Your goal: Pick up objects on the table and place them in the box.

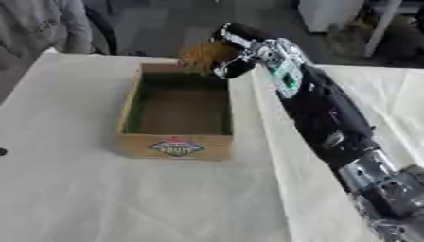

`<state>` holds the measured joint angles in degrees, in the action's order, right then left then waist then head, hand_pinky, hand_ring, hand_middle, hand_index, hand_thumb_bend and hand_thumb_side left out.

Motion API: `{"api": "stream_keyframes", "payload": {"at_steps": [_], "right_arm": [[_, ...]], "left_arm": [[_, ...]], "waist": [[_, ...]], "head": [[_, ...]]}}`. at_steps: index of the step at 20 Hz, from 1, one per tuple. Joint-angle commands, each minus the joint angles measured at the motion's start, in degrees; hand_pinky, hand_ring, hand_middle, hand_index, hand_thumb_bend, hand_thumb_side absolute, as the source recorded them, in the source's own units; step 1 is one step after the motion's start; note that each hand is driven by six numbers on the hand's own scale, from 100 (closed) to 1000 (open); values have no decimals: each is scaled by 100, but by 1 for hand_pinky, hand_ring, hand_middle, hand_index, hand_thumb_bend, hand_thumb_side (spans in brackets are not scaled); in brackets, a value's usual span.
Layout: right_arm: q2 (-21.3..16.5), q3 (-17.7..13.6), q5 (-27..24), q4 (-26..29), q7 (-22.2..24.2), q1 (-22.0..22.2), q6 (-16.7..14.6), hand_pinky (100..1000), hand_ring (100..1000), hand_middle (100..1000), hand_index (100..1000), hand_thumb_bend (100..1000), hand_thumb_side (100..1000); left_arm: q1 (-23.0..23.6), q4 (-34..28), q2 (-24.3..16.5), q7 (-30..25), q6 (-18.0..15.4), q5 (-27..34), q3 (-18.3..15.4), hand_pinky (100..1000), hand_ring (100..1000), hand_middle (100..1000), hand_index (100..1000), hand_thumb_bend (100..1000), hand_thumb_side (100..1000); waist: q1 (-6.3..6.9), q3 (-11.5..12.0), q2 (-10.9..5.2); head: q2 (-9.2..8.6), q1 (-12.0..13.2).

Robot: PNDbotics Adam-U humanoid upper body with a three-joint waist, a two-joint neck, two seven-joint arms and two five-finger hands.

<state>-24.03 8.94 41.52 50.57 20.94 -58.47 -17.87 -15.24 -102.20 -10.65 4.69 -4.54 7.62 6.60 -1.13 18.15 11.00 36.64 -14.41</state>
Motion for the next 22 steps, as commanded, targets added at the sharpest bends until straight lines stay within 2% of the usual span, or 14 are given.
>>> {"api": "stream_keyframes", "payload": {"at_steps": [1, 4, 8, 11, 12, 13, 14, 15, 16, 19, 22], "right_arm": [[88, 16, 198, -87, 51, -99, -44, 474, 400, 442, 606, 100, 142], [197, 48, 398, -179, 93, -62, -99, 487, 418, 459, 627, 100, 176], [305, 108, 633, -246, 215, -20, -191, 520, 466, 505, 701, 100, 261], [364, 179, 740, -256, 440, 17, -283, 567, 535, 602, 811, 100, 394], [375, 198, 754, -244, 543, 25, -314, 570, 541, 608, 816, 100, 401], [383, 215, 750, -230, 656, 32, -343, 597, 603, 673, 860, 100, 465], [384, 229, 729, -213, 784, 35, -368, 601, 611, 680, 863, 100, 470], [382, 239, 701, -196, 907, 36, -382, 636, 696, 752, 895, 100, 532], [376, 250, 656, -189, 1071, 36, -392, 652, 736, 777, 908, 100, 558], [331, 274, 450, -131, 1587, 38, -376, 692, 807, 845, 929, 100, 638], [250, 305, 209, -17, 2203, 26, -302, 723, 850, 898, 946, 100, 674]], "left_arm": [[-99, -119, -17, -24, -4, 28, 20, 557, 708, 575, 666, 349, 562], [-108, -117, -11, -17, -10, 26, 13, 557, 708, 575, 666, 351, 561], [-115, -109, -5, -19, -17, 24, 12, 557, 708, 575, 666, 352, 561], [-119, -109, -4, -14, -21, 17, 8, 556, 708, 575, 666, 354, 561], [-117, -108, -4, -14, -22, 16, 7, 556, 709, 575, 666, 354, 561], [-115, -106, -3, -13, -22, 15, 5, 556, 709, 575, 666, 354, 561], [-114, -105, -4, -11, -23, 13, 3, 556, 709, 575, 666, 354, 561], [-113, -104, -4, -9, -25, 11, 1, 557, 709, 575, 666, 355, 561], [-114, -103, -5, -8, -26, 10, -1, 557, 709, 575, 666, 356, 560], [-111, -99, -8, -4, -29, 4, -7, 557, 709, 575, 666, 356, 561], [-105, -92, -13, -1, -31, -3, -12, 556, 709, 576, 666, 358, 561]], "waist": [[31, 12, -68], [14, -2, -54], [-5, -27, -46], [-11, -39, -48], [-12, -44, -48], [-14, -49, -48], [-16, -55, -49], [-19, -60, -50], [-24, -67, -51], [-35, -91, -55], [-47, -111, -65]], "head": [[-78, -39], [-91, -31], [-115, -24], [-127, -15], [-128, -12], [-129, -11], [-129, -9], [-130, -8], [-132, -5], [-142, 9], [-140, 19]]}}
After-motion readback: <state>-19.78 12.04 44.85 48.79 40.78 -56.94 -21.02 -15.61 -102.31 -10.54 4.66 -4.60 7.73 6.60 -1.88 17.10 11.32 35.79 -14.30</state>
